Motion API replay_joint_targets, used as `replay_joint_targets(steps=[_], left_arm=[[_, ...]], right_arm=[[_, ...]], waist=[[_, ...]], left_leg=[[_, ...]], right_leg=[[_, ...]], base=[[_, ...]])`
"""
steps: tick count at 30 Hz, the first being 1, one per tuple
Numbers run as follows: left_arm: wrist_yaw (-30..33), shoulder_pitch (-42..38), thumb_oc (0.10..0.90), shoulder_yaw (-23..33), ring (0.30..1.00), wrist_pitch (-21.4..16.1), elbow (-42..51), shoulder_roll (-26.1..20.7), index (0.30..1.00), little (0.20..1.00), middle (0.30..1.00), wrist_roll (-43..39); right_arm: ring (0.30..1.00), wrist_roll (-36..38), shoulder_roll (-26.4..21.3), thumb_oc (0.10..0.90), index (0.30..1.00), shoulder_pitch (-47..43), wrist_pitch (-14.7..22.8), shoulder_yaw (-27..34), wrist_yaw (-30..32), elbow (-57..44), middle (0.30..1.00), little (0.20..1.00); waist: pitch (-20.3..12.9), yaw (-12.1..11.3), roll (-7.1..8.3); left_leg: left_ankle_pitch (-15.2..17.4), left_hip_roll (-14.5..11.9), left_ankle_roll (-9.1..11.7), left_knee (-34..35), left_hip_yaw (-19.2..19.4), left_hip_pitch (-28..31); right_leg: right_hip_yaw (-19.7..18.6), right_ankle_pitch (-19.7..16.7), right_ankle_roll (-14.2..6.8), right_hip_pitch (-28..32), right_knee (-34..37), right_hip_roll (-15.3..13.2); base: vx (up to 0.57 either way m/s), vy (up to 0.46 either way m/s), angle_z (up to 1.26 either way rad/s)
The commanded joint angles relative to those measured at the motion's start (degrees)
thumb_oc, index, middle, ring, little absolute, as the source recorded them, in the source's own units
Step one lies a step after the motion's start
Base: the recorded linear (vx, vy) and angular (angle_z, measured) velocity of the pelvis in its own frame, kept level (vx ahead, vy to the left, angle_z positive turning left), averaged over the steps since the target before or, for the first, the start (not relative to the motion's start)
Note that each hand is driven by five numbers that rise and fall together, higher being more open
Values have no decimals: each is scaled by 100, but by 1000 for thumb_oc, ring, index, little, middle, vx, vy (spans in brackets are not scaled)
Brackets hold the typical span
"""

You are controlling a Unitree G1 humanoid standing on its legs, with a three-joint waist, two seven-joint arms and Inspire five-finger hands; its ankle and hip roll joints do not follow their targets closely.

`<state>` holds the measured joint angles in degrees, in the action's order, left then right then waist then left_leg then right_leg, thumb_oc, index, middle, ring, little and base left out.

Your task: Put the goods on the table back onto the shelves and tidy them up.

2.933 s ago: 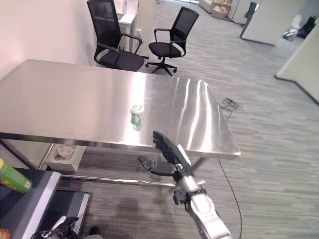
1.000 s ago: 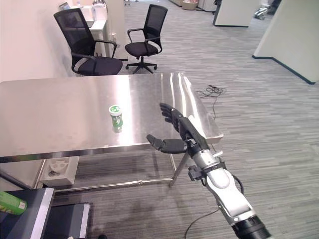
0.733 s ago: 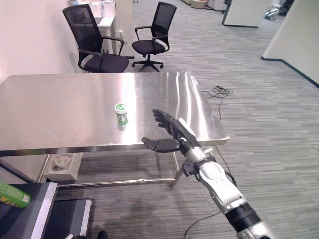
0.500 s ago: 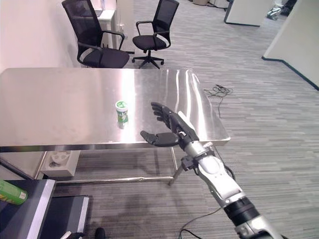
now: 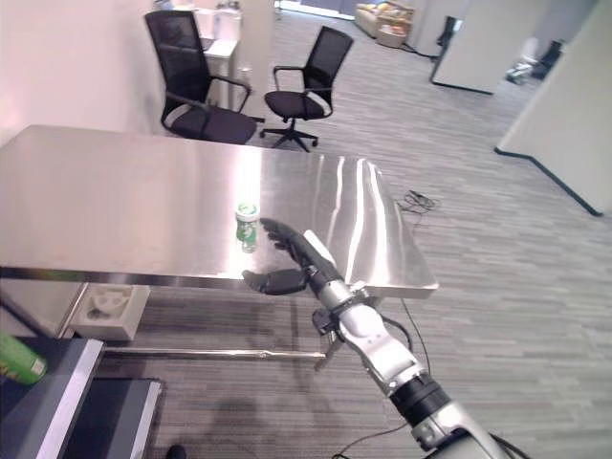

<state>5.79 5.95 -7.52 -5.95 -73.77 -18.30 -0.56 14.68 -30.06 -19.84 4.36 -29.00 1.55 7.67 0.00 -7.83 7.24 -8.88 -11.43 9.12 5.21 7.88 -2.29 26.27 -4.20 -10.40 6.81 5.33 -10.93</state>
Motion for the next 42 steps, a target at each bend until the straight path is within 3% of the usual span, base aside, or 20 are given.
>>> replay_joint_targets(steps=[1, 6, 14, 21, 29, 42], left_arm=[[68, -460, 800, -155, 900, -116, -159, 116, 900, 900, 900, -107], [99, -428, 800, -81, 900, -134, -169, 187, 900, 900, 900, -23], [124, -358, 800, -124, 900, -182, -119, 262, 900, 900, 900, 98], [95, -320, 800, -334, 900, -210, -32, 236, 900, 900, 900, 187], [15, -353, 800, -607, 900, -193, -148, 250, 900, 900, 900, 113], [28, -323, 800, -790, 900, -191, -214, 277, 900, 900, 900, 114]], right_arm=[[900, -515, 5, 800, 900, -785, 628, 967, 611, -761, 900, 900], [900, -718, -198, 800, 900, -293, 876, 1628, 861, -1502, 900, 900], [900, -742, -147, 800, 900, 213, 1190, 2286, 1018, -2198, 900, 900], [900, -757, -310, 800, 900, 55, 1045, 2277, 1234, -1056, 900, 900], [900, -293, -613, 800, 900, -735, 945, 1895, 1338, 612, 900, 900], [900, 673, -437, 800, 900, -1092, 1143, 1769, 1158, 1221, 900, 900]], waist=[[62, -268, 76], [33, -204, 19], [32, -179, -38], [31, -298, -40], [32, -505, 11], [7, -608, -6]], left_leg=[[961, 758, -636, -21, -539, 406], [946, 739, -591, -21, -646, 322], [950, 731, -561, -21, -721, 273], [938, 739, -548, -21, -837, 248], [878, 768, -522, -21, -1012, 179], [859, 794, -500, -21, -1148, 150]], right_leg=[[-502, -201, -30, -520, -33, 117], [-391, -105, -5, -489, -33, 171], [-344, -25, 19, -495, -33, 210], [-269, 27, 40, -466, -33, 223], [-87, 58, 62, -407, -33, 234], [23, 98, 82, -361, -33, 234]], base=[[51, -27, 31], [45, -12, 15], [12, 1, 1], [23, 4, 4], [31, 6, 17], [23, 6, 8]])
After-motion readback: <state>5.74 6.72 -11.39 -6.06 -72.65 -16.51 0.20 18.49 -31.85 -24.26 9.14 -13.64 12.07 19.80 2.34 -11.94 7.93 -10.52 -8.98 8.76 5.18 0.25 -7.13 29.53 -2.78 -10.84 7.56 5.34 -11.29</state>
